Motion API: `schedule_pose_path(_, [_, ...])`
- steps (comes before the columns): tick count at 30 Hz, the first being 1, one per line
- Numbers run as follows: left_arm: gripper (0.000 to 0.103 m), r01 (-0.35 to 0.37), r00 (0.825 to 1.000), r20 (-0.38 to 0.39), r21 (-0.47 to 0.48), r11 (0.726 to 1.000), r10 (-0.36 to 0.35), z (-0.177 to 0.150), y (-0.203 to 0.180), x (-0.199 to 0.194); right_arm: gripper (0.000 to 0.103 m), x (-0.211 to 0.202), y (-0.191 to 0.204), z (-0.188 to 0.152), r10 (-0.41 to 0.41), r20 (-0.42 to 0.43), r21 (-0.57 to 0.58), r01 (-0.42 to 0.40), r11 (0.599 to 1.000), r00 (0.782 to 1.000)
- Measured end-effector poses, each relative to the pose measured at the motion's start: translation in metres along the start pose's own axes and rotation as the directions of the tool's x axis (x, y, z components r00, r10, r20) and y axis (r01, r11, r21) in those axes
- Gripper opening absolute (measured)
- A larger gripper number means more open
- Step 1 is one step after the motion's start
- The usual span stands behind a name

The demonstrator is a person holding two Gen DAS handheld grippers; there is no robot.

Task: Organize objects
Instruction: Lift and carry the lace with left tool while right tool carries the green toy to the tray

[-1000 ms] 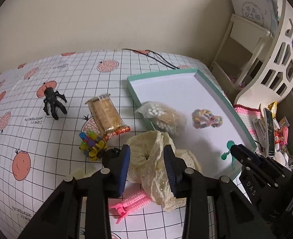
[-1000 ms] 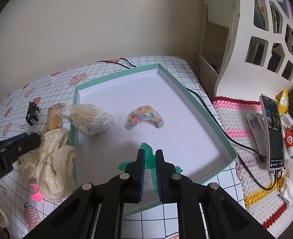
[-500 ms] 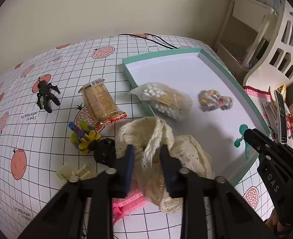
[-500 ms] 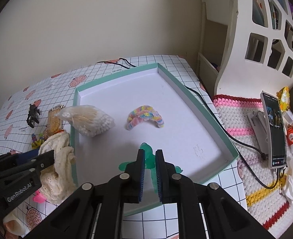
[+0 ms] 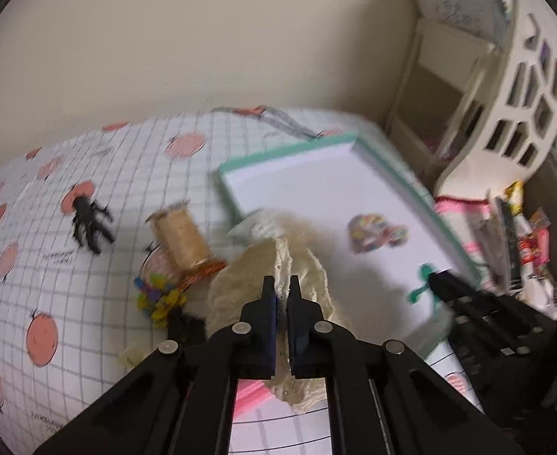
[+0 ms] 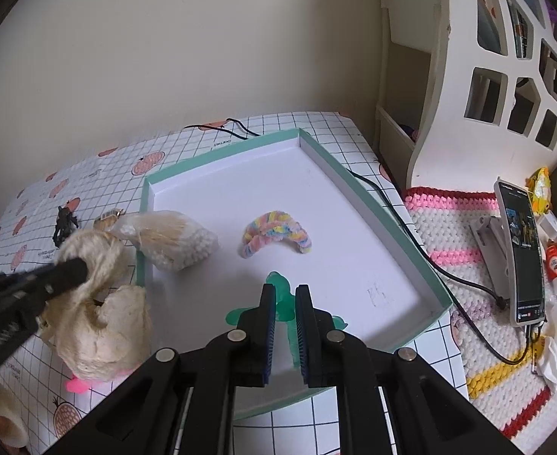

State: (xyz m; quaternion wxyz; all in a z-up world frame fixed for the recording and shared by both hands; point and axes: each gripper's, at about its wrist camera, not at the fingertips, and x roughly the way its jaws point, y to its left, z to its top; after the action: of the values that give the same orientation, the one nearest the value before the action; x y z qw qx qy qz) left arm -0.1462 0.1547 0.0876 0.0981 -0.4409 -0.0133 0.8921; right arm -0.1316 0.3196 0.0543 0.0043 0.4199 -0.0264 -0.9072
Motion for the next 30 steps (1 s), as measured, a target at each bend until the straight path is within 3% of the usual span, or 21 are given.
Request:
schedule_pose_path(6, [0.004, 0.057, 0.996, 0.070, 0.043, 0.997, -0.060, 0.018, -0.024, -0.014, 0.011, 0.001, -0.005, 0.002, -0.012, 0.008, 0.003, 0.012, 1.000, 1.000])
schedule_pose_path(20, [0.004, 0.157, 0.972, 0.171, 0.041, 0.987, -0.162, 0.053, -0.044, -0.023, 0.011, 0.007, -0.030, 0.008, -0.051, 0.015, 0.060, 0.050, 0.997, 0.999])
schedule_pose_path(30, [0.004, 0.172, 0.985, 0.015, 0.011, 0.985, -0.173, 0.020, -0.044, 0.028, 0.011, 0.019, -0.031, 0.003, -0.048, -0.032, 0.043, 0.050, 0.998, 0.998])
